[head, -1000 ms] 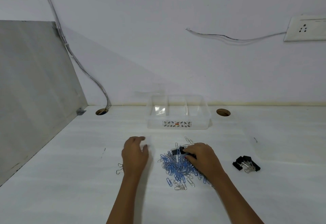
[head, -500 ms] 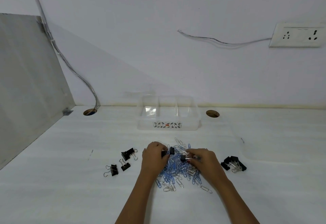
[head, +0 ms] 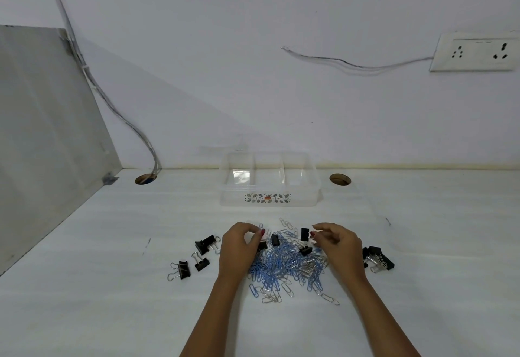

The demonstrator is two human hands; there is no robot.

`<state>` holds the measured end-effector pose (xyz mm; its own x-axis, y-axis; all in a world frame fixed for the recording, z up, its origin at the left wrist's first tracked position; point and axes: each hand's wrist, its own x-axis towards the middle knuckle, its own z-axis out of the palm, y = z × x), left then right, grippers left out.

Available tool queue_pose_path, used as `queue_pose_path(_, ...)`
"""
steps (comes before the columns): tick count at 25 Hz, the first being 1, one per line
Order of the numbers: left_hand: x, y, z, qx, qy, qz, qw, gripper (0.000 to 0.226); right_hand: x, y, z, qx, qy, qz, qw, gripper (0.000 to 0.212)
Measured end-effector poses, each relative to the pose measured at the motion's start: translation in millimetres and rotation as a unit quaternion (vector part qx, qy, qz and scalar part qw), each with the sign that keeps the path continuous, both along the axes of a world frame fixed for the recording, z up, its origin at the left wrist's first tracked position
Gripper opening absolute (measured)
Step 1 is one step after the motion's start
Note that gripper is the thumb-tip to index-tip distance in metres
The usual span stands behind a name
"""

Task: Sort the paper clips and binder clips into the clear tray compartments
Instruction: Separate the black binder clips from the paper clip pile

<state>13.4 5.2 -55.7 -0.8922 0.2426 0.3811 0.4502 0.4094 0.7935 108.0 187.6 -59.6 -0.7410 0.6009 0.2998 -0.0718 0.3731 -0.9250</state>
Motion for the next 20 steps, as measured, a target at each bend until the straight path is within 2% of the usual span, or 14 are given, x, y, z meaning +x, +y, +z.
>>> queue_pose_path(3,-1.5,-3.9,0.8,0.013,-0.015,0.048,0.999,0.012,3.3,0.2,0.7,-0.040,0.010,-0.025,0.999,0.020)
queue_pose_path(6,-6.0,-11.5,-5.3,-0.048,-0.023,0.090,0.995,0.016,3.3,2.0,-1.0,-0.101,0.016,-0.036,0.994,0.016)
queue_pose_path(10,-4.4,-9.2,-9.4,-0.099,-0.006,0.053,0.994,0.032,4.4,1.7,3.5,-0.172,0.029,-0.022,0.984,0.009)
queue_pose_path(13,0.4,-0.5,-11.6,-0.120,0.047,0.009,0.992,0.024,6.6,3.6,5.4,-0.177,0.030,-0.013,0.984,0.004)
queue_pose_path(15,1.6,4.9,-15.1,-0.157,0.059,-0.008,0.986,0.018,9.8,8.5,5.9,-0.137,0.022,-0.041,0.989,0.009)
queue_pose_path(16,1.4,6.6,-16.8,-0.166,0.052,-0.006,0.985,0.017,12.7,12.6,6.0,-0.086,0.012,-0.064,0.994,0.011)
queue_pose_path(19,-0.1,9.9,-18.8,-0.156,0.019,0.017,0.987,0.014,27.2,28.9,7.7,0.139,-0.043,-0.101,0.984,0.015)
queue_pose_path(20,-0.8,10.4,-18.9,-0.148,0.010,0.019,0.989,0.013,32.4,34.3,8.1,0.183,-0.067,-0.104,0.975,0.016)
